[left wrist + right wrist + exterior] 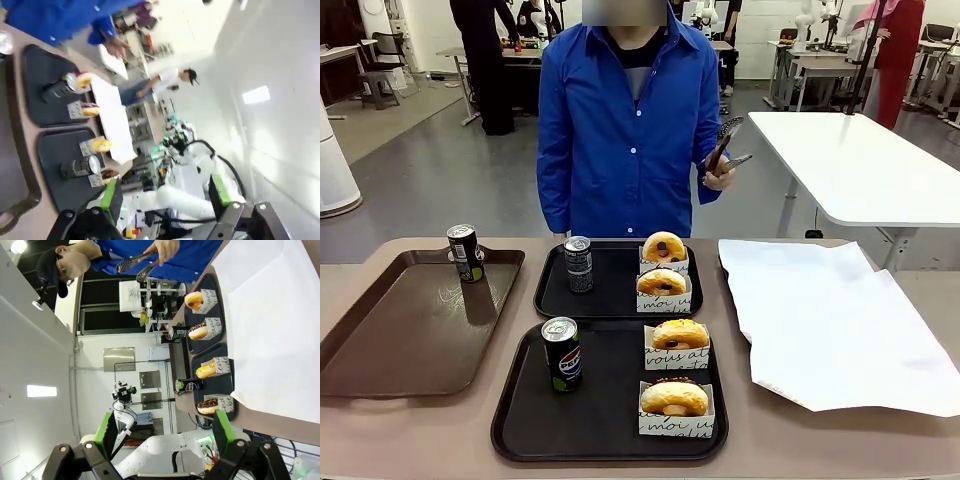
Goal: Set up donuts and drinks on trays.
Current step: Pick up one Pepsi coke from the Handle tray and place it on the Flat Tray without a Pepsi coke.
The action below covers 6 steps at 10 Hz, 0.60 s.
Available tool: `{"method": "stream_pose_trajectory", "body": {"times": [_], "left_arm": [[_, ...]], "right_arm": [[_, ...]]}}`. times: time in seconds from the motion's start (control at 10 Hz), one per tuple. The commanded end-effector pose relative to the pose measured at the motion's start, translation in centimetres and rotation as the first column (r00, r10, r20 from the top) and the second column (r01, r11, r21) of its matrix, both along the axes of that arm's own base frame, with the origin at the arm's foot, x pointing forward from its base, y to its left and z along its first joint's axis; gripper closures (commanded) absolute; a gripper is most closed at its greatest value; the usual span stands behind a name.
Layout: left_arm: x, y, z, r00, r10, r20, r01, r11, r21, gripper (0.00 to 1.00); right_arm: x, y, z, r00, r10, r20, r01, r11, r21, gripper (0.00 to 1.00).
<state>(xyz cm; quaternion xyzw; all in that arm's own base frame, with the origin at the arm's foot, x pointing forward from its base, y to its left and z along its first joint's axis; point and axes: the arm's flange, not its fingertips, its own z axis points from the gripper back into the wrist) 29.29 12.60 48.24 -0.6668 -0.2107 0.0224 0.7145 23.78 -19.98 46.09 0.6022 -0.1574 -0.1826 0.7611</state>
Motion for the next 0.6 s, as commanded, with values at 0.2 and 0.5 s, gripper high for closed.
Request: {"method": "stream_pose_trajectory", "body": {"times": [0.2,0.5], "left_arm": [[-3.6,-2.8,-0.6,0.979,-0.004,-0.204,0.047,0.978,0.205,0.09],[-2.8,-3.5,-0.1,0.978,-0.055,-0.202,0.105,0.964,0.244,0.09]], "right_arm": [[0.0,0.0,0.0,1.000,0.005,0.013,-0.005,1.000,0.011,0.00],[0.0,0.0,0.0,1.000,0.005,0.013,-0.005,1.000,0.011,0.00]]}}
